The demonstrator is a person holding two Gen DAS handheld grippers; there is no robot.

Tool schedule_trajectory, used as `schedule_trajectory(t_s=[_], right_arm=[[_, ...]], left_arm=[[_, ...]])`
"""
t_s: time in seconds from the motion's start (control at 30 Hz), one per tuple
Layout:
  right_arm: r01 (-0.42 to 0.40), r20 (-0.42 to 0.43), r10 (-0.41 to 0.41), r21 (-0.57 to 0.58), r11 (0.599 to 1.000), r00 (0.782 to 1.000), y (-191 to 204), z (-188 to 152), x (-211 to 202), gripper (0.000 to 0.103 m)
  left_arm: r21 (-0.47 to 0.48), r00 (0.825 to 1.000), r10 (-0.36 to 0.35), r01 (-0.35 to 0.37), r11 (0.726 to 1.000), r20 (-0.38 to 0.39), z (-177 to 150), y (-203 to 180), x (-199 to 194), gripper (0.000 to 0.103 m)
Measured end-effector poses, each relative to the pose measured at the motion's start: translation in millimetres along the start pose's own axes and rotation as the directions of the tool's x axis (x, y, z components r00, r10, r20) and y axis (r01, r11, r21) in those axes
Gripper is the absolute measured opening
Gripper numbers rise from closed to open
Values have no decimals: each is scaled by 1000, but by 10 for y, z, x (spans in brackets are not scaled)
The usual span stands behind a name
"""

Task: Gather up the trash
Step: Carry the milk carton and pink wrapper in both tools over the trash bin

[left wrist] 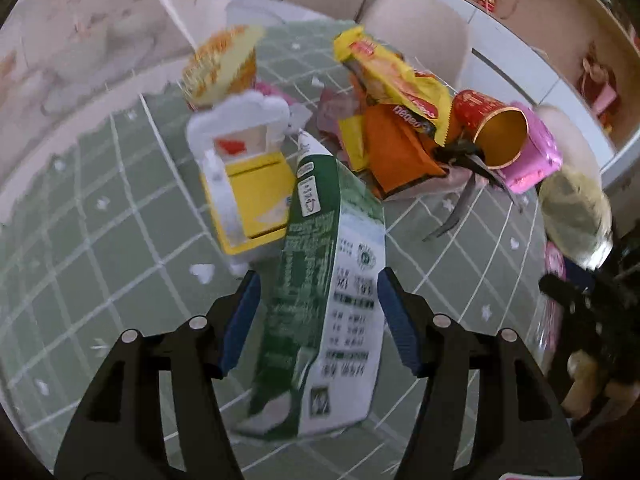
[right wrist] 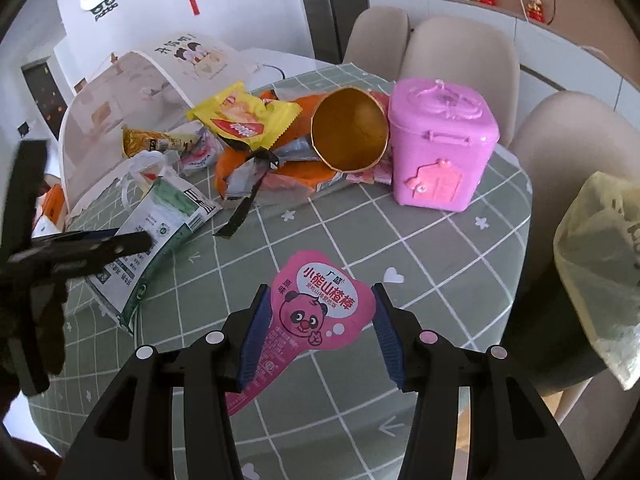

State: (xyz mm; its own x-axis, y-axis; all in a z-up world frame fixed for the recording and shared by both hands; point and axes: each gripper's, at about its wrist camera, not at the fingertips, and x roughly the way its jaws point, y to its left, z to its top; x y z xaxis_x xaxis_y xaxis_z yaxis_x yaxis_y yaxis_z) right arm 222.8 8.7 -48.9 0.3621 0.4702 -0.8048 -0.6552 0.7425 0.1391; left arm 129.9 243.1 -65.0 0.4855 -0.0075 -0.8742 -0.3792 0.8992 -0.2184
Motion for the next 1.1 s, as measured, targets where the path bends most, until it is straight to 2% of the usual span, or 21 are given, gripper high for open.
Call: schedule_trajectory(t_s=[0.1, 0.17, 0.4, 0.57, 0.73, 0.87, 0.97, 1.1], right_arm=[[5, -6, -5, -2, 1000, 1000, -42, -23, -48, 47], [7, -7, -7, -8, 1000, 1000, -65, -22, -75, 47], [23, 65, -20, -49, 999, 998, -83, 136, -277, 47], [80, 156, -71, -49, 996, 985, -326, 276, -551, 47], [170, 251, -169, 15, 985, 953, -982, 383, -964, 48], [272, 313, -279, 66, 960, 908, -1645, 379, -1320, 48], [335, 323, -355, 117, 935, 877, -2169, 327, -1505, 48], [397, 308, -433, 175, 901, 847, -2776, 229, -1688, 47]], left_arm=[[-16, 999, -34, 34, 999, 15, 16, 21, -45, 36], [-1, 998, -42, 42, 999, 45, 14, -42, -178, 31], [79, 989, -51, 40, 996, 138, 22, -429, -613, 31], [137, 967, -149, 123, 983, 205, 249, -916, -807, 31], [201, 941, -270, 230, 952, 204, 519, -1607, -748, 31], [268, 916, -369, 320, 909, 158, 746, -2396, -510, 31], [315, 891, -431, 372, 873, 144, 885, -3011, -266, 31], [317, 869, -478, 422, 849, 123, 1038, -3721, 137, 31]])
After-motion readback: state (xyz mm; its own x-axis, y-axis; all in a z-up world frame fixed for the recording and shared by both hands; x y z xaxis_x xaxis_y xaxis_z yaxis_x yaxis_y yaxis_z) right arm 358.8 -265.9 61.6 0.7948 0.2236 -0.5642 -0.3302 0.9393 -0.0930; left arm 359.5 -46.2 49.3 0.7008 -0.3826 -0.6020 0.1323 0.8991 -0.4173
